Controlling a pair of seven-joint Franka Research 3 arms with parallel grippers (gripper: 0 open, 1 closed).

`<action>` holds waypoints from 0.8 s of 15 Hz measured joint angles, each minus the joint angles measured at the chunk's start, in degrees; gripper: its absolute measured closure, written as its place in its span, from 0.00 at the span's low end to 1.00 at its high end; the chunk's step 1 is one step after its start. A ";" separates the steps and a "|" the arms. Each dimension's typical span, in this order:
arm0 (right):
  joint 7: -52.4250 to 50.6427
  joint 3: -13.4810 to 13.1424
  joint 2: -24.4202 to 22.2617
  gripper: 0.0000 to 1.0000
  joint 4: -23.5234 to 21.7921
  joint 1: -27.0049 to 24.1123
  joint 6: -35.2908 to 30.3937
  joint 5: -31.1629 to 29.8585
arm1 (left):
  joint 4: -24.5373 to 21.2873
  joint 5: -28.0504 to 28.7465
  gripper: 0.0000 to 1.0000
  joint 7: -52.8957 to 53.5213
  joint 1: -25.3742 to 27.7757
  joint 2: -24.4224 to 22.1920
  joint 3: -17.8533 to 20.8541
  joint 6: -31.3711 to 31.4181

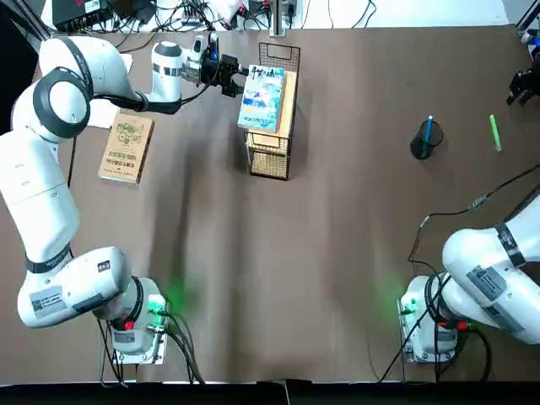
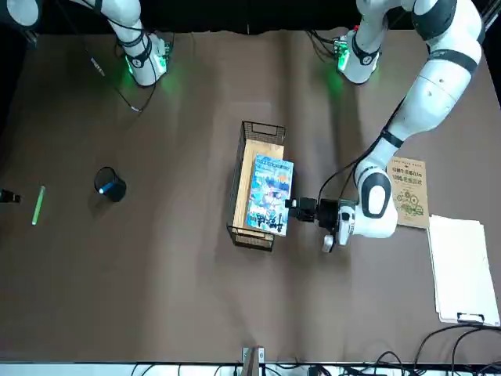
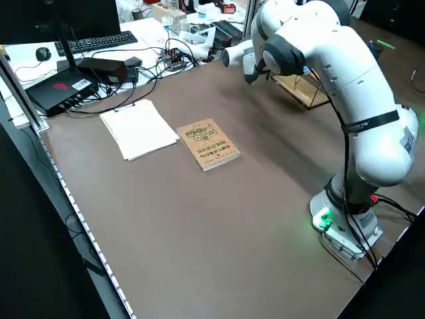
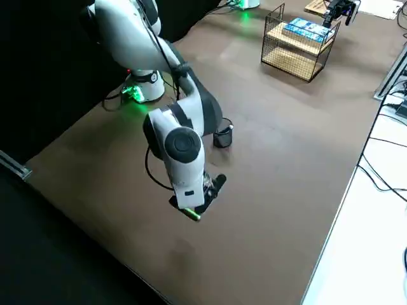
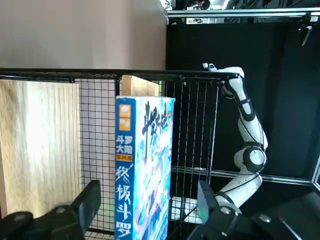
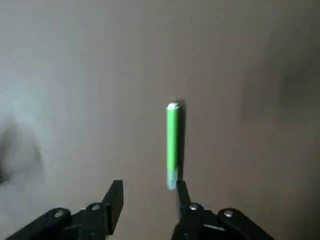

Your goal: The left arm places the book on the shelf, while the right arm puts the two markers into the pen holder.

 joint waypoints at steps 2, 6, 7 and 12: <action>3.72 -0.18 1.62 0.50 -1.75 -0.01 5.39 -0.42 | -0.02 0.00 0.14 0.00 -0.26 0.00 0.67 0.00; 5.69 -0.42 4.80 0.56 -3.00 -0.07 9.05 -0.55 | 0.47 6.84 0.11 -4.11 0.49 -0.20 4.10 -0.39; 5.80 -0.53 5.39 0.59 -3.00 -0.19 9.25 -0.60 | 0.87 10.73 0.11 -8.03 1.64 -0.29 4.26 -1.54; 5.80 -0.90 7.58 0.60 -3.03 -0.93 13.54 -0.64 | 4.57 26.63 0.06 -21.14 7.96 -3.12 3.98 -10.04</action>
